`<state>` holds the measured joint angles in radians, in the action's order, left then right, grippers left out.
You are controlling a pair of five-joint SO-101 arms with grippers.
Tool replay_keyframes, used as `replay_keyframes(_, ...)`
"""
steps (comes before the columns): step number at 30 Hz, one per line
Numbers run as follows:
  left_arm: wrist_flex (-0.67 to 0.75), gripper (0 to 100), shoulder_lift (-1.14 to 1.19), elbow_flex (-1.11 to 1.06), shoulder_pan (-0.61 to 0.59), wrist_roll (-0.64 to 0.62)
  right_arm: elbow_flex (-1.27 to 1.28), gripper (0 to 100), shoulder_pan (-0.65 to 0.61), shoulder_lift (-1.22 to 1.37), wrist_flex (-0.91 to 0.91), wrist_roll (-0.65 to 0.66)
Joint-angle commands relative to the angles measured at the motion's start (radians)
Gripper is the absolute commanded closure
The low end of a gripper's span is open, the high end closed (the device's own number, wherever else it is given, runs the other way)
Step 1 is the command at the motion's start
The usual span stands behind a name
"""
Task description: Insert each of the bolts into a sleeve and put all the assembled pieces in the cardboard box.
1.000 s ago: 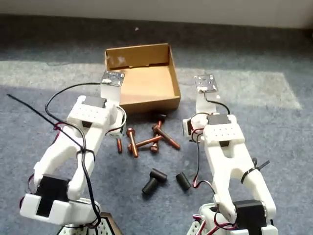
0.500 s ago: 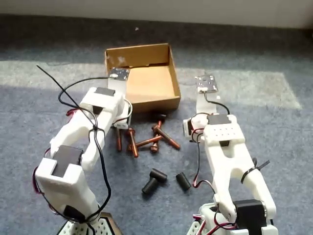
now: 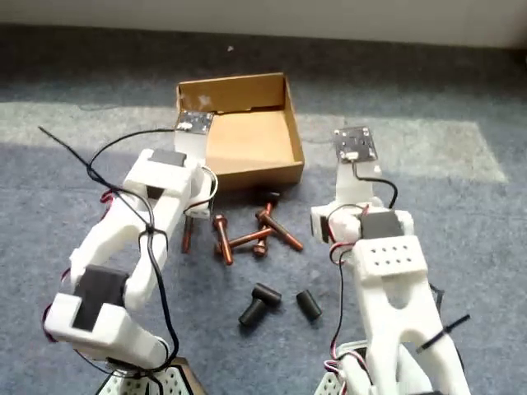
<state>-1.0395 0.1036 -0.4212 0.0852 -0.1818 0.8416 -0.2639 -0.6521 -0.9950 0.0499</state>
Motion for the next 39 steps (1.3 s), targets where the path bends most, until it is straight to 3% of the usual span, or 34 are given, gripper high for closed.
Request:
replay_keyframes(1,0.037,100,-0.292,-0.117,0.012,-0.002,0.059,99.2,-0.079,-0.197,0.007,0.002)
replay_keyframes(7,0.16,100,-0.671,-0.326,0.013,-0.002,0.114,99.2,-0.22,-0.269,0.01,-0.012)
replay_keyframes(13,0.285,100,-1.038,-0.47,0.018,-0.005,0.116,99.2,-0.341,-0.278,0.018,-0.127)
replay_keyframes(20,0.433,100,-1.377,-0.61,0.019,-0.011,0.222,99.3,-0.366,-0.371,0.257,-0.133)
replay_keyframes(26,0.468,100,-1.478,-0.657,0.051,-0.143,0.495,99.3,-0.403,-0.591,0.578,-0.127)
replay_keyframes(30,0.462,100,-1.494,-0.656,0.12,-0.15,0.704,99.3,-0.458,-0.746,0.802,-0.126)
replay_keyframes(36,0.457,100,-1.494,-0.661,0.228,-0.147,0.903,99.3,-0.535,-0.915,0.934,0.052)
replay_keyframes(39,0.414,100,-1.494,-0.656,0.266,-0.141,0.941,99.3,-0.536,-0.98,0.934,0.061)
